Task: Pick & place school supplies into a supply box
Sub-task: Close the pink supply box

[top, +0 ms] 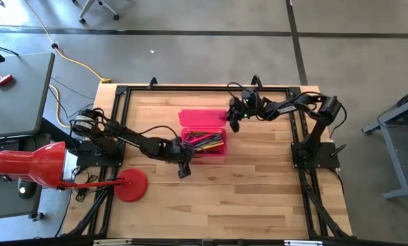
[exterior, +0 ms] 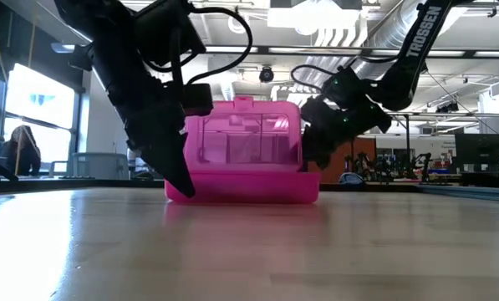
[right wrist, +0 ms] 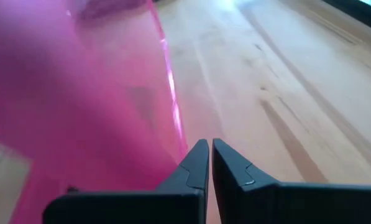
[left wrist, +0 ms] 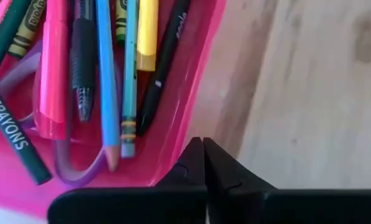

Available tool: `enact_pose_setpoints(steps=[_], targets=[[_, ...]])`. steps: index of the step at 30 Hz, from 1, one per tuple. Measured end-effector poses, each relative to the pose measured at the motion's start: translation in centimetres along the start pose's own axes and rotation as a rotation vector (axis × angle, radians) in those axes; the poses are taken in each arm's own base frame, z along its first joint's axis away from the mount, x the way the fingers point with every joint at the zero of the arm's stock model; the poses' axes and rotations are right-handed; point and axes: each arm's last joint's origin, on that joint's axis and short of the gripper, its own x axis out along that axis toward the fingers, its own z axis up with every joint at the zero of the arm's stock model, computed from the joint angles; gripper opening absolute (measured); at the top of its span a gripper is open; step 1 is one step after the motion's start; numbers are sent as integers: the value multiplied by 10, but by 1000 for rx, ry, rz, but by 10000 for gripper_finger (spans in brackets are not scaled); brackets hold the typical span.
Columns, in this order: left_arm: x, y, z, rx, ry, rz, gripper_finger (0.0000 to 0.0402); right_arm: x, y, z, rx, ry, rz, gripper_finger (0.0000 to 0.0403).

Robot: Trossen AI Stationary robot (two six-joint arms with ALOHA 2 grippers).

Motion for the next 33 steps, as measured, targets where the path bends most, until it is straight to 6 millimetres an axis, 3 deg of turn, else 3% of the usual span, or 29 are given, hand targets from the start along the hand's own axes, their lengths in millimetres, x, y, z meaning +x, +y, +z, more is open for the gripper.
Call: enact_pose_setpoints(steps=[11, 18, 26, 33], targets=[[0, 5, -4, -162, 0, 115, 12, 10, 18, -1, -148, 7, 56, 0], [-2, -3, -5, -302, -55, 139, 10, 15, 31, 12, -239, -124, 68, 0], [-6, -17, -7, -307, -114, 129, 19, 24, 59, 12, -227, -140, 239, 0], [-6, -19, -6, -336, -137, 115, 10, 37, 92, 0, -270, -81, 253, 0]])
